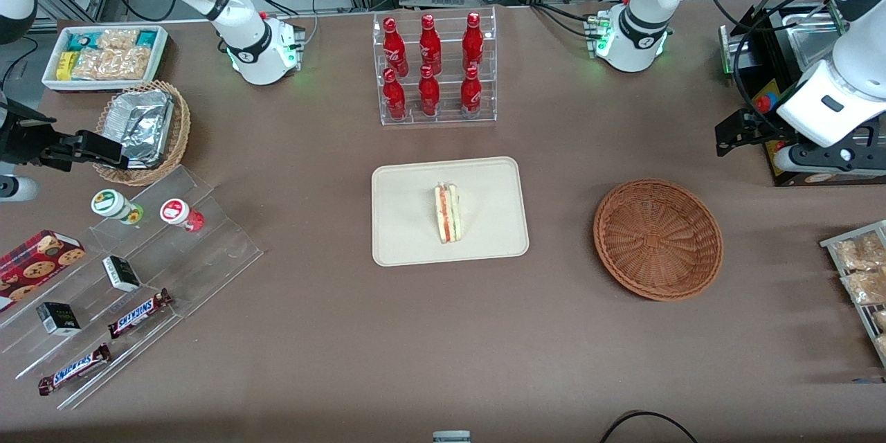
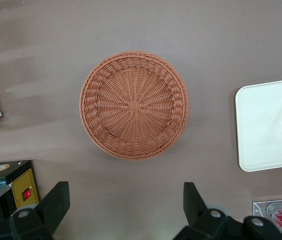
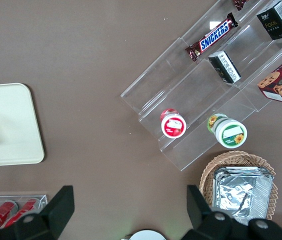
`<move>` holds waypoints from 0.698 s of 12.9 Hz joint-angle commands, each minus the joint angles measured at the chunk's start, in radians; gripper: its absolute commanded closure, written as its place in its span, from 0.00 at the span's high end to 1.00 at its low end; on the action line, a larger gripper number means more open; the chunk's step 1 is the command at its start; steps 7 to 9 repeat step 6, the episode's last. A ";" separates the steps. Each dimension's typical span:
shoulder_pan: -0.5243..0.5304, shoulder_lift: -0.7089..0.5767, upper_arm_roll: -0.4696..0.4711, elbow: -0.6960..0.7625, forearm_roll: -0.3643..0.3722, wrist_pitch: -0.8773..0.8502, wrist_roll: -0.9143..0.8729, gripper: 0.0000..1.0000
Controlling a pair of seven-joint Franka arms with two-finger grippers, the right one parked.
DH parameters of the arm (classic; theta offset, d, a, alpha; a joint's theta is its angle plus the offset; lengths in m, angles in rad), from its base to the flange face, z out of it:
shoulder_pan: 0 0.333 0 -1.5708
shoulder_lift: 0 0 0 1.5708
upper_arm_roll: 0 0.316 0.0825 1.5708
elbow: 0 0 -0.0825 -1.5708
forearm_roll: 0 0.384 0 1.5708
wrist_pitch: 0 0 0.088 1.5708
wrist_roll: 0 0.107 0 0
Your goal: Place sandwich from basket to tray
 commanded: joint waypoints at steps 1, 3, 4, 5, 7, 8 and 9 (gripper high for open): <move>0.018 -0.012 -0.011 -0.009 -0.014 -0.012 -0.005 1.00; 0.019 -0.014 -0.011 0.019 -0.003 -0.022 0.002 1.00; 0.019 -0.012 -0.011 0.034 0.000 -0.043 0.000 1.00; 0.018 -0.012 -0.011 0.043 0.000 -0.070 -0.003 1.00; 0.018 -0.015 -0.011 0.048 0.000 -0.078 -0.002 1.00; 0.018 -0.015 -0.011 0.048 0.000 -0.078 -0.002 1.00; 0.018 -0.015 -0.011 0.048 0.000 -0.078 -0.002 1.00</move>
